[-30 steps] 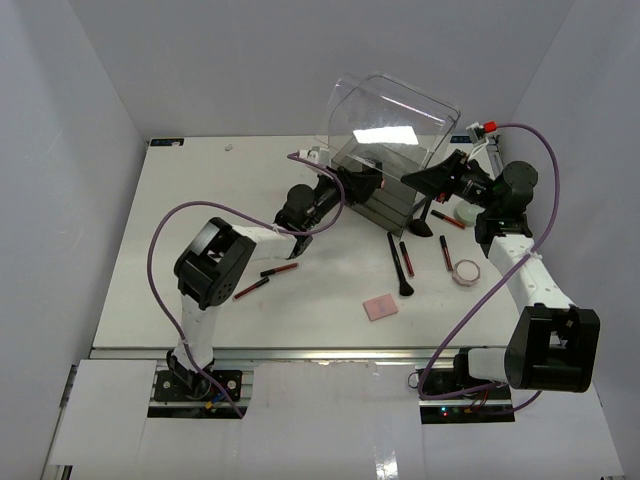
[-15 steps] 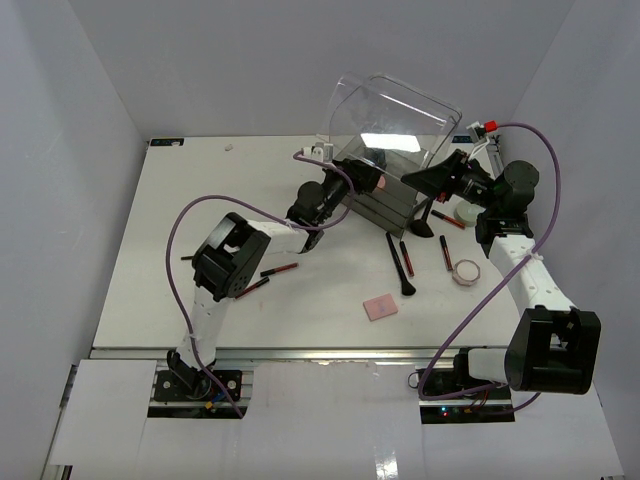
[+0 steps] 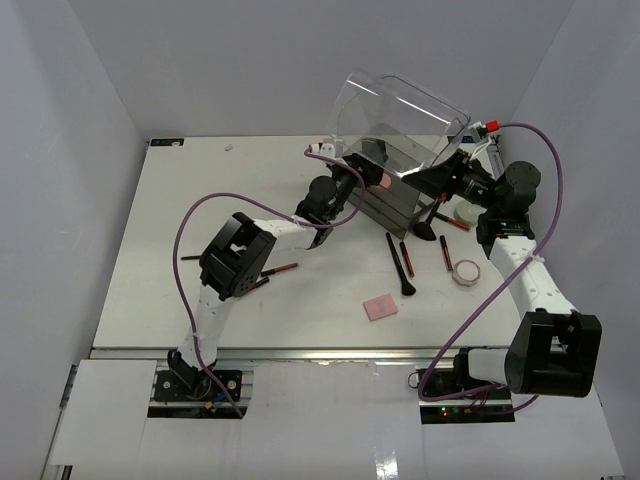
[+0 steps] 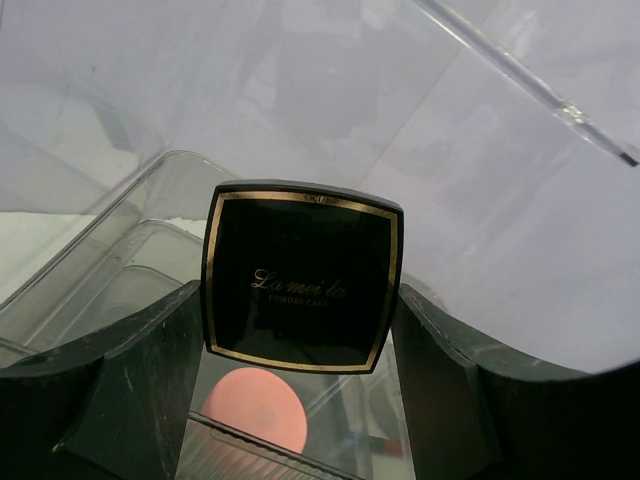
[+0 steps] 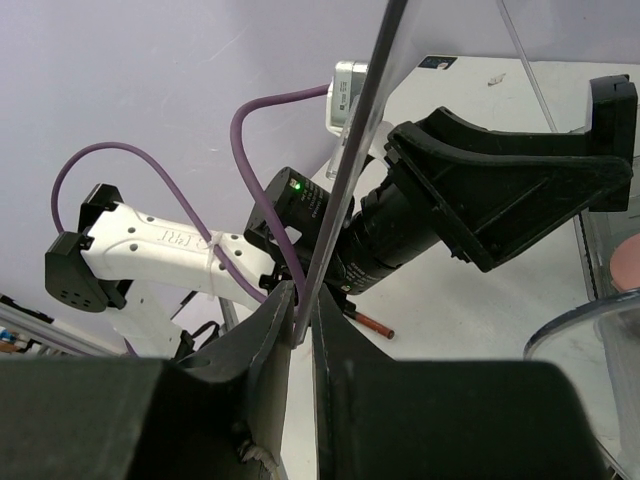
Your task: Organize the makeup
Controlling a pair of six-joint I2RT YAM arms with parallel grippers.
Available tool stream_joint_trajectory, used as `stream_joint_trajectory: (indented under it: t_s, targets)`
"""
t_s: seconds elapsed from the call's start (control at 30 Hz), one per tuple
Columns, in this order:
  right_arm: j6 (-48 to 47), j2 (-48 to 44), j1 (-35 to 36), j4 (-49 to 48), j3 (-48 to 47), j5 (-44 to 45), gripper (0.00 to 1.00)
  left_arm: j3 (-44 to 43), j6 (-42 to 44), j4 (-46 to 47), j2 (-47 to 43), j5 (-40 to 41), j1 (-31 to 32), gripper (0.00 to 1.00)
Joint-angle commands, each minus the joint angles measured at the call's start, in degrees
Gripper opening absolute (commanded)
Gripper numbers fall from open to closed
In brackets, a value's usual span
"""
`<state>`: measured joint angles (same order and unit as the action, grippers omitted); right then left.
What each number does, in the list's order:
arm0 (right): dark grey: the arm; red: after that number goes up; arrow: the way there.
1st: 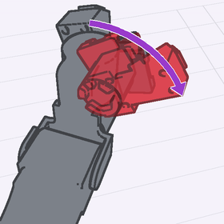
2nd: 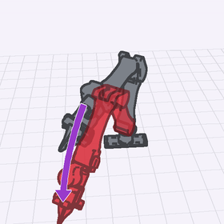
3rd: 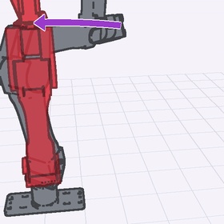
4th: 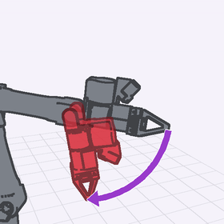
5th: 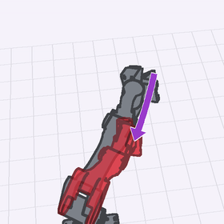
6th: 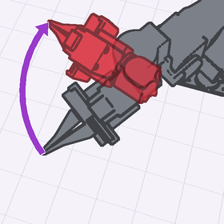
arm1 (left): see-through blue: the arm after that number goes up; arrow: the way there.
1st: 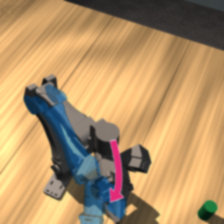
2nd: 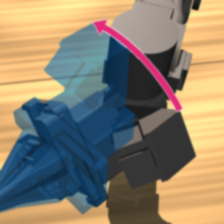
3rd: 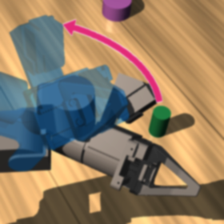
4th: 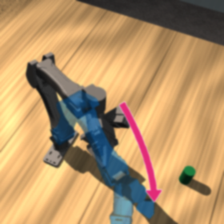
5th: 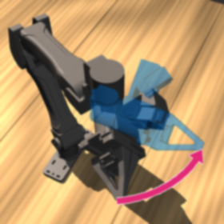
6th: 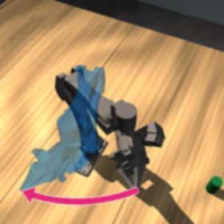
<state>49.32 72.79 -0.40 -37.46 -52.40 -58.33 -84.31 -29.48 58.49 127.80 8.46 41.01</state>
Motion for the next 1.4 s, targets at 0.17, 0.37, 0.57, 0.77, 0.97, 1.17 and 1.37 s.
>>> stream_joint_trajectory:
  t_s: [0.17,0.37,0.57,0.77,0.97,1.17,1.37]
  targets:
    - [0.18,-3.14,0.32,-4.27,-1.55,-3.29,0.16,-0.07,3.76,-2.77,-1.31,2.20,1.90,0.91]
    - [0.16,-2.85,0.32,-4.13,-1.30,-3.35,0.16,1.97,4.23,-1.95,-3.25,1.41,1.95,0.98]
    - [-0.92,-2.83,0.32,-2.92,-1.70,-3.23,0.16,10.14,4.00,2.83,-8.19,0.36,1.94,0.98]
    - [-2.17,-2.77,0.32,-1.18,-2.37,-3.17,0.16,19.92,4.39,5.49,-15.56,-0.12,1.81,0.98]
    - [-4.78,-2.97,0.32,1.71,-2.93,-2.88,0.16,28.16,5.05,6.59,-21.54,-1.44,0.54,0.98]
    - [-7.15,-3.00,0.32,4.26,-3.06,-2.84,0.16,29.09,-1.72,5.63,-24.90,-15.33,-4.46,0.98]
    - [-8.38,-3.00,0.32,5.59,-3.28,-2.65,0.16,26.77,-2.56,4.48,-25.67,-16.62,-5.73,0.97]
